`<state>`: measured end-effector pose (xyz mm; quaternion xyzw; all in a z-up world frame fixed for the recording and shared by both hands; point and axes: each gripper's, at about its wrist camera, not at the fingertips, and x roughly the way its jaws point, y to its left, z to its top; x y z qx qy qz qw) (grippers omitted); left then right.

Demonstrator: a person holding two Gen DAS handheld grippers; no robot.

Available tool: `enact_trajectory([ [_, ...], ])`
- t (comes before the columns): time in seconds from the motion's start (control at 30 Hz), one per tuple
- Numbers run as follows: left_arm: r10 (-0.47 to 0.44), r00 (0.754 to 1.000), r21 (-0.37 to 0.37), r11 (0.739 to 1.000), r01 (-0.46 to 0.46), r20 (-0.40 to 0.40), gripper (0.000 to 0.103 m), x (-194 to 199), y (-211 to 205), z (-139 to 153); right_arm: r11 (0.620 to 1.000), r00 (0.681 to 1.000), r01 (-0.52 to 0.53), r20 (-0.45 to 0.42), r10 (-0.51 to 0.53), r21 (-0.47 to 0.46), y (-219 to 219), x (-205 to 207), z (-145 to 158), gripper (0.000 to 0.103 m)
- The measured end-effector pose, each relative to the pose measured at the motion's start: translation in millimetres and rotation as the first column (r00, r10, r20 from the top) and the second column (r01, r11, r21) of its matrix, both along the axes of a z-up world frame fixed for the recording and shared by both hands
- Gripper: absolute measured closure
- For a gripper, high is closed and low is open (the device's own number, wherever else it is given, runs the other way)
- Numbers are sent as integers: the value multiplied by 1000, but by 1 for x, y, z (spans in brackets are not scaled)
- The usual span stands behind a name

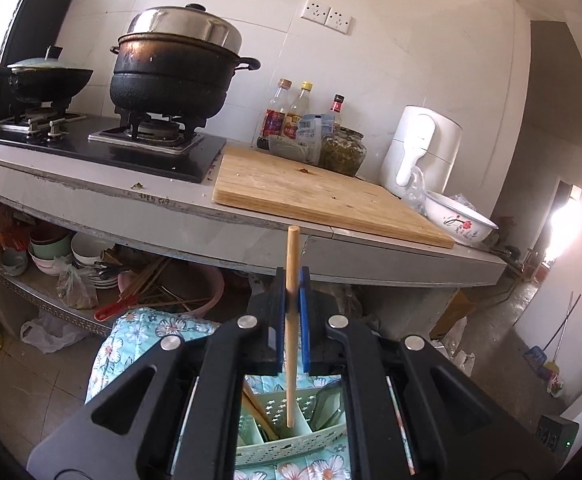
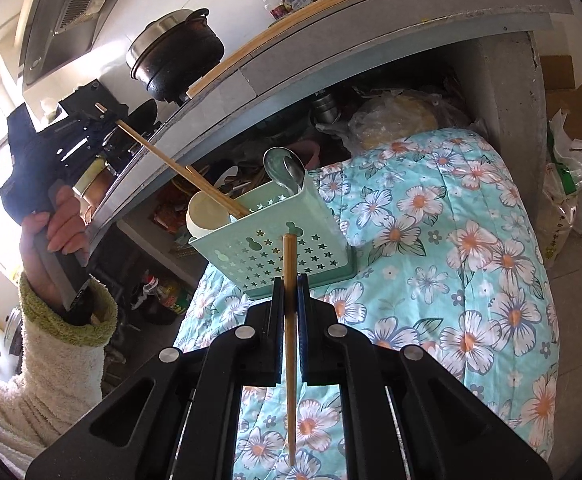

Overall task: Organize utensils
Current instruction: 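Lower the left tool's chopstick into the holder and open it while the right tool holds its chopstick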

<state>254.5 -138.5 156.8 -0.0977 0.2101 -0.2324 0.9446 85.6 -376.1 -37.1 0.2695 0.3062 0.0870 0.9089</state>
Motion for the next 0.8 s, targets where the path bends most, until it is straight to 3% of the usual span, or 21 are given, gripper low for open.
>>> enact_trajectory([
  [0.43,35,996,8,999,-34,-83,98,48,-24,-66,1000,1000,14,-26,-14,21,-10,5,-12,97],
  [0.67,-13,991,9,1000,15,-136,97,48,-31,-90,1000,999,16,-33,-15,27,-12,5,-15,97],
  [0.73,-28,990,11,999,30,-137,95,44,-32,-91,1000,999,14,-33,-14,27,-12,5,-15,97],
  [0.8,-39,990,13,999,41,-137,83,41,-32,-90,999,999,13,-34,-12,30,-11,5,-15,97],
])
